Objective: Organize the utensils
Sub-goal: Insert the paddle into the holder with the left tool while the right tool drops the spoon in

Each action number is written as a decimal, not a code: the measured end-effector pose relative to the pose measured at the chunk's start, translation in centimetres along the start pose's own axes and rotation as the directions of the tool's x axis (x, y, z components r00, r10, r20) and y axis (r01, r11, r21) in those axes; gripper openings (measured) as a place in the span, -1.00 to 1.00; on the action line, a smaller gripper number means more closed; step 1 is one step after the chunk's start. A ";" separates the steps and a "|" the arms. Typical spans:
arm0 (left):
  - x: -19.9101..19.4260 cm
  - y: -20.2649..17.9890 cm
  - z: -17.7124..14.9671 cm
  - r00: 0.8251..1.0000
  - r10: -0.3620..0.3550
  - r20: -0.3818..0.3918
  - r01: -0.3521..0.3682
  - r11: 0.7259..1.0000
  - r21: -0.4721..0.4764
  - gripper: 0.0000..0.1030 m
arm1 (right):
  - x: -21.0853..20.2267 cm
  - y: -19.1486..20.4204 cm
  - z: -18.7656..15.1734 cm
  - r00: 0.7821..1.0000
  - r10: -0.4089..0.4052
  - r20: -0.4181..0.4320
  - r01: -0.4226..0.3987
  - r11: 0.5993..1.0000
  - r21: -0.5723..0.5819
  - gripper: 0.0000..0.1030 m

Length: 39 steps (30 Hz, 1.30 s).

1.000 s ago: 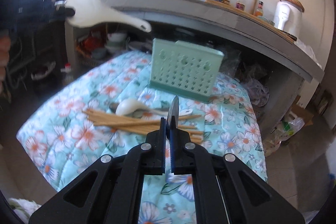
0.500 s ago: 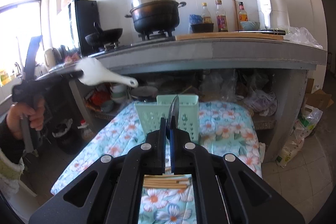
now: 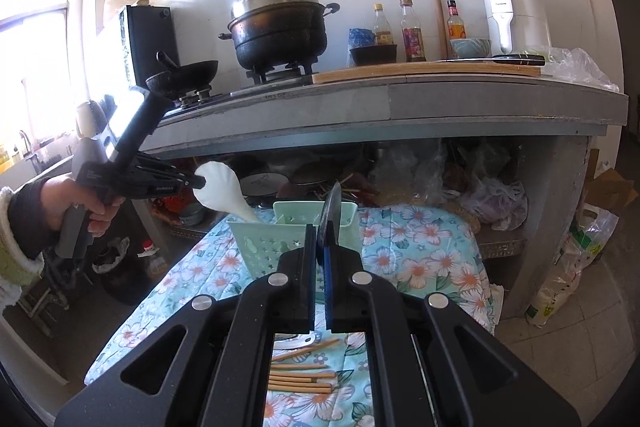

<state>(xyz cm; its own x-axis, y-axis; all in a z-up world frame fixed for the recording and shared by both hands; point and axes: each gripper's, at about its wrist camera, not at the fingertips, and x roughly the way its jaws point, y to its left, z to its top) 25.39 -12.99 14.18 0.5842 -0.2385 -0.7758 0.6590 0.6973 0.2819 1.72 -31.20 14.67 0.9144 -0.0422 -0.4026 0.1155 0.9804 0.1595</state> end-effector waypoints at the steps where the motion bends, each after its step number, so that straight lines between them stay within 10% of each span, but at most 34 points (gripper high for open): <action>1: 0.6 0.0 0.2 1.000 -0.001 -0.016 0.001 1.000 -0.001 -0.99 | 0.1 0.0 0.0 1.000 0.000 0.000 0.000 1.000 0.000 -0.94; 11: 1.1 2.9 -1.0 0.967 -0.209 0.147 0.245 0.922 -0.299 -0.41 | 1.1 -2.1 1.8 0.996 0.089 0.005 -0.089 0.994 0.065 -0.94; 21: -3.9 5.5 -9.6 0.919 -0.105 0.381 0.311 0.788 -0.531 -0.16 | 3.0 -3.9 8.9 0.940 0.317 0.128 -0.334 0.931 0.147 -0.94; 30: -5.2 5.3 -19.0 0.945 -0.040 0.323 0.251 0.720 -0.646 -0.11 | 11.2 -3.1 8.6 0.938 0.347 -0.015 -0.336 0.916 0.221 -0.94; 39: -3.1 4.1 -23.7 0.959 -0.106 0.261 0.263 0.672 -0.692 -0.10 | 18.1 -3.1 3.0 0.940 0.229 -0.253 -0.169 0.956 0.239 -0.90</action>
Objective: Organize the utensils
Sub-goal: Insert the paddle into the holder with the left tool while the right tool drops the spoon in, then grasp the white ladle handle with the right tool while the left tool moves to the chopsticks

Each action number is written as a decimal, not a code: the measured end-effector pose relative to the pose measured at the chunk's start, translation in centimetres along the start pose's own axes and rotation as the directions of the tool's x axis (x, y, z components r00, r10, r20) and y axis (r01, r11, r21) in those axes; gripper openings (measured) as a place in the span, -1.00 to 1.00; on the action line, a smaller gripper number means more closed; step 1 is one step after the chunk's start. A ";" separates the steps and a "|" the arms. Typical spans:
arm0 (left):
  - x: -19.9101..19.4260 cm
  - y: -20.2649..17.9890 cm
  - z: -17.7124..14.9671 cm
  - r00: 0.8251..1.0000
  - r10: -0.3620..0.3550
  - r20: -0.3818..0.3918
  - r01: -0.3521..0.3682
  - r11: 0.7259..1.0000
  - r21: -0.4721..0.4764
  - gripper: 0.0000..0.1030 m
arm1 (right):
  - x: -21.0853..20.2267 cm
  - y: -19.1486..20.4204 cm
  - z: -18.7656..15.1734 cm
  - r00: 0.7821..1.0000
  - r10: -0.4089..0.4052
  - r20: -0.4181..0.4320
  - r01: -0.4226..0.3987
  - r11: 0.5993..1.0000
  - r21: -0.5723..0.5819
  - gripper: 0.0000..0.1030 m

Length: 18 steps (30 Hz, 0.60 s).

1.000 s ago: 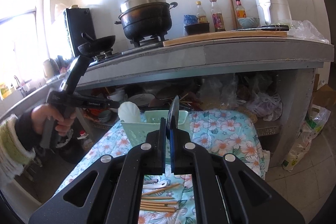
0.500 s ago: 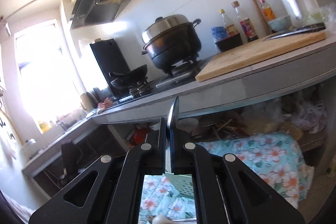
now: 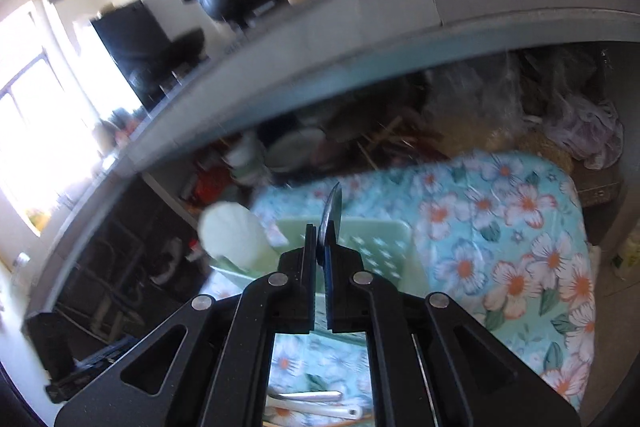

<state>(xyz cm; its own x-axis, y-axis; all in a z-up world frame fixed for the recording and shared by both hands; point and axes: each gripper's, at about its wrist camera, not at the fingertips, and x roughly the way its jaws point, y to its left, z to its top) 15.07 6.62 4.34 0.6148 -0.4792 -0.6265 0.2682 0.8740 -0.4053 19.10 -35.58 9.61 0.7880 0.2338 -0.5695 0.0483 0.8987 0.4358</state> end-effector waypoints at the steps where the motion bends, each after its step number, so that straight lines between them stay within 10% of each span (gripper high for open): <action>1: 0.1 0.0 -0.1 1.000 -0.001 -0.001 0.001 1.000 0.004 -0.10 | 0.0 0.1 -0.2 0.999 -0.038 0.005 0.038 0.999 -0.016 -0.85; 18: 0.3 -0.4 -1.2 1.000 -0.027 -0.014 0.027 0.999 0.018 -0.04 | -3.9 1.7 -0.8 0.906 -0.399 0.144 0.415 0.904 -0.104 -0.33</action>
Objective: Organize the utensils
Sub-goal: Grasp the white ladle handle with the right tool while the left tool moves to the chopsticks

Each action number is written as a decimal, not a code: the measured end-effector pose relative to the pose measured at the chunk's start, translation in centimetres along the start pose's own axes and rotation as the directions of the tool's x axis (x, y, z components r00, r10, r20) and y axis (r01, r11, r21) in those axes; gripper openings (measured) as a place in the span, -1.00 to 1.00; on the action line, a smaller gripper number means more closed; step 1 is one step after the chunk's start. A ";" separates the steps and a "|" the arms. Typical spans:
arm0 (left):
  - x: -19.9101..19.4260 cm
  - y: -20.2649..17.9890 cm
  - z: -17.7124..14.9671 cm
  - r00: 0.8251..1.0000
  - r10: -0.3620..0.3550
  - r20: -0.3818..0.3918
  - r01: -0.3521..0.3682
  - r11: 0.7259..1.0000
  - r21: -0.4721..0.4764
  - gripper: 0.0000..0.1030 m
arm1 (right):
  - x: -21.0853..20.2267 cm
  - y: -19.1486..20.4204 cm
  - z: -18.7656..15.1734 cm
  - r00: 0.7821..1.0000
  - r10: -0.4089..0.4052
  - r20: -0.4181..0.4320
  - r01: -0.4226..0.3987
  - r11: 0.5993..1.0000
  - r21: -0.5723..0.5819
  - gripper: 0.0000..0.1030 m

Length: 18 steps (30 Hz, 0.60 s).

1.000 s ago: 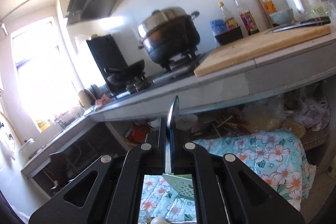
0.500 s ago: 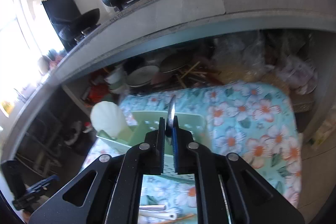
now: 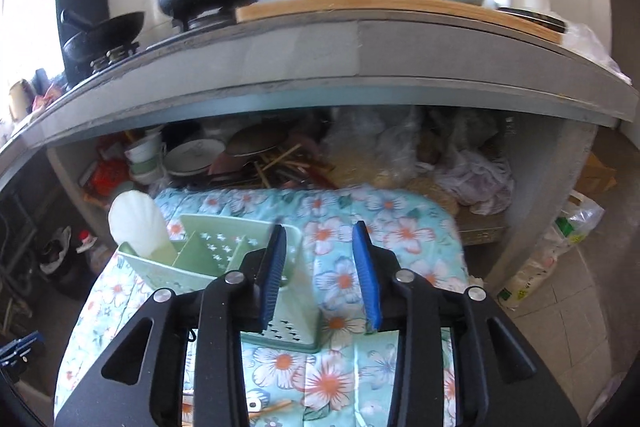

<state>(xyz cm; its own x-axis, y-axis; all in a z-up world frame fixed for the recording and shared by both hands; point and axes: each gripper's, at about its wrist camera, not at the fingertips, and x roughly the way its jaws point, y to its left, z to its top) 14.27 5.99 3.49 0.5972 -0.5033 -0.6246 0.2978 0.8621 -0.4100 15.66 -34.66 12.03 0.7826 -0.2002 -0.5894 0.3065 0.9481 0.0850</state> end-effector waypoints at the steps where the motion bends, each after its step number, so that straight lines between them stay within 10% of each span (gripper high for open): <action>1: 0.0 0.0 0.0 1.000 0.002 0.000 -0.002 1.000 -0.001 -0.03 | -0.3 -0.3 0.0 1.000 -0.007 0.004 0.007 1.000 0.009 -0.33; 18: 1.4 -0.3 -0.5 0.999 -0.011 -0.041 0.011 1.000 -0.008 -0.03 | -5.1 -2.4 -3.7 0.994 0.111 0.010 -0.112 0.989 0.096 -0.32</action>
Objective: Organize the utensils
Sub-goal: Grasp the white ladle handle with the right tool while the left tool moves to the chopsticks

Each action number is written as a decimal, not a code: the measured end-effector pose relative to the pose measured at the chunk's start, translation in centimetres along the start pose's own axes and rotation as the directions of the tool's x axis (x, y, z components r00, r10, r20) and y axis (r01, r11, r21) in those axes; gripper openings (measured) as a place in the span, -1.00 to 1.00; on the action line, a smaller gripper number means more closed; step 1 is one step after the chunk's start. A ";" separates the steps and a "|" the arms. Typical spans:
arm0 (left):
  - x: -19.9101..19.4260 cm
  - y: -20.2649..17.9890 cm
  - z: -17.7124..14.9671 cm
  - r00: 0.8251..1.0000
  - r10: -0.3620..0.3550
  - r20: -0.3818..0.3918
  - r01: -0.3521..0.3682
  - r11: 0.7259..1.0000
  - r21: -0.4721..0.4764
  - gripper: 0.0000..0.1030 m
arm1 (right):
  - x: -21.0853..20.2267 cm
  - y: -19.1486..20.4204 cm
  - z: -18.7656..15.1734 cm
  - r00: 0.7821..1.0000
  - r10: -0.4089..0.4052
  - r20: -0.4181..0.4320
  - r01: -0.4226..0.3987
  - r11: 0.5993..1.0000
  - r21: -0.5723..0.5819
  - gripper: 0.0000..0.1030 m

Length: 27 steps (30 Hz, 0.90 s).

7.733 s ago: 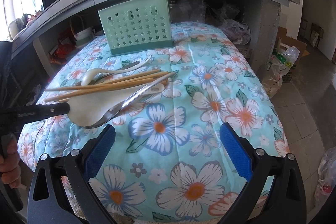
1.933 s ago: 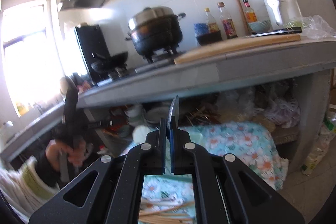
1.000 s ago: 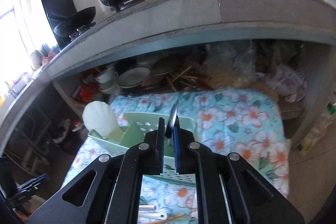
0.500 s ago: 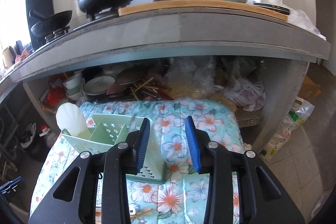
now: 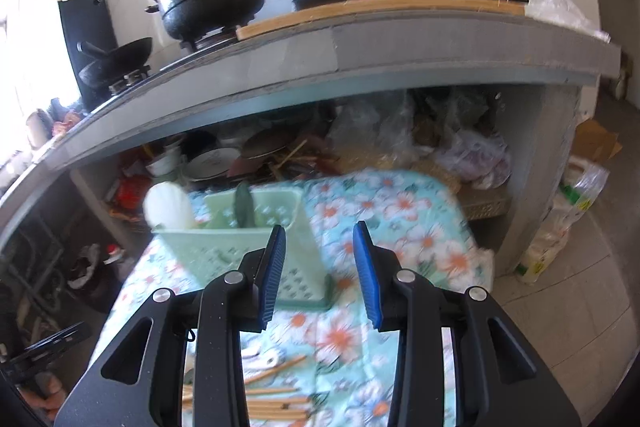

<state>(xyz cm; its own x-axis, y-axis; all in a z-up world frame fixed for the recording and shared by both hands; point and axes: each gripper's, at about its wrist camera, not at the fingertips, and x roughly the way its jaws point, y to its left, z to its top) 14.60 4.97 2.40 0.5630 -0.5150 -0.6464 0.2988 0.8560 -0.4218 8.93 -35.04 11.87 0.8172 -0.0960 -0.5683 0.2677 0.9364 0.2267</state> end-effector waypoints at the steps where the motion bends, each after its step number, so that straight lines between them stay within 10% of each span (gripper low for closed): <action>1: 0.1 0.0 -0.1 1.000 -0.003 -0.004 0.003 1.000 0.001 -0.03 | 0.0 0.1 -0.5 0.999 0.033 -0.019 -0.033 0.999 0.007 -0.26; 14: 3.5 -0.3 -1.7 0.990 -0.041 -0.132 0.040 0.999 -0.007 -0.04 | 2.8 2.6 -11.2 0.899 0.290 -0.329 -0.265 0.957 0.120 -0.12; 27: 3.9 1.1 -2.6 0.989 0.028 -0.142 -0.034 0.999 -0.039 -0.23 | 5.8 10.4 -11.4 0.896 0.222 -0.384 -0.344 0.895 -0.284 -0.13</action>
<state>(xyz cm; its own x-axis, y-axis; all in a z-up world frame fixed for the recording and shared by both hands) 15.14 3.79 -2.27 0.4561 -0.4918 -0.7417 0.2496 0.8707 -0.4238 10.59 -22.05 1.92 0.5957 0.2519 -0.7627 -0.1866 0.9670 0.1736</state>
